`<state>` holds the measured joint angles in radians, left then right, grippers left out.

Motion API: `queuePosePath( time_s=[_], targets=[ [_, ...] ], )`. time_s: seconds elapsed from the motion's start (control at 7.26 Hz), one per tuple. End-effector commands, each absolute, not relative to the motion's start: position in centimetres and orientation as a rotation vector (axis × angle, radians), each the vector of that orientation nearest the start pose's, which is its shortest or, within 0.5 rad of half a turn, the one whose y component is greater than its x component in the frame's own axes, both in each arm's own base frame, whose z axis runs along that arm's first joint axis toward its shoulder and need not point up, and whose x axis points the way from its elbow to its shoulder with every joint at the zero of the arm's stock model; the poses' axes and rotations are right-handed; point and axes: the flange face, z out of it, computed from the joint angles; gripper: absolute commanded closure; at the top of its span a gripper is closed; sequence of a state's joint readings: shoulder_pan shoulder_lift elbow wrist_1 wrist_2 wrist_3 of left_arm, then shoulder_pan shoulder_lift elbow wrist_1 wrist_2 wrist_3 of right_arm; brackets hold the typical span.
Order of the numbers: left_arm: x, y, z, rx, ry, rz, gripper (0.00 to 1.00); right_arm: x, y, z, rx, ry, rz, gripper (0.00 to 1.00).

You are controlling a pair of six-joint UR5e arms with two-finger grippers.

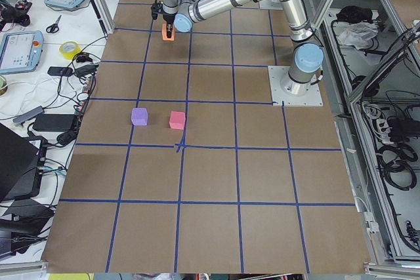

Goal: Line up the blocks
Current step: 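Close the left gripper on the orange cube and lift it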

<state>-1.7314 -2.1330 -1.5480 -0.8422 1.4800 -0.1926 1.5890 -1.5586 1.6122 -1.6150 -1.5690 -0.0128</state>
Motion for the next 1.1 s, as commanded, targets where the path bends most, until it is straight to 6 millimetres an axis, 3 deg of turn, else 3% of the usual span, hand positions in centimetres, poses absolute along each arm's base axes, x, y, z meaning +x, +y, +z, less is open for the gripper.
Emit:
queuePosePath(
  time_s=[0.0, 0.28, 0.41, 0.69, 0.83, 0.96],
  targets=[
    [-15.7, -66.0, 28.4, -0.012, 3.222, -0.236, 1.00, 14.1, -49.4, 46.6, -0.046, 3.140, 0.012, 0.00],
    [-6.2, -66.2, 30.0, -0.085, 3.166, -0.200, 1.00, 14.1, -49.4, 46.6, -0.036, 3.138, 0.007, 0.00],
    [-1.6, -65.5, 30.8, 0.019, 3.156, -0.154, 1.00, 14.2, -49.5, 46.5, -0.038, 3.137, 0.012, 0.00],
    [11.9, -63.8, 30.4, 0.111, 3.161, -0.105, 1.00, 14.2, -50.2, 47.2, -0.024, 3.135, -0.102, 0.00],
    [14.8, -64.6, 29.7, 0.309, 3.128, -0.132, 1.00, 14.2, -50.4, 47.3, -0.036, 3.134, -0.127, 0.00],
    [16.4, -65.0, 28.7, 0.418, 3.099, -0.147, 1.00, 14.1, -50.4, 47.3, -0.039, 3.137, -0.118, 0.00]
  ],
)
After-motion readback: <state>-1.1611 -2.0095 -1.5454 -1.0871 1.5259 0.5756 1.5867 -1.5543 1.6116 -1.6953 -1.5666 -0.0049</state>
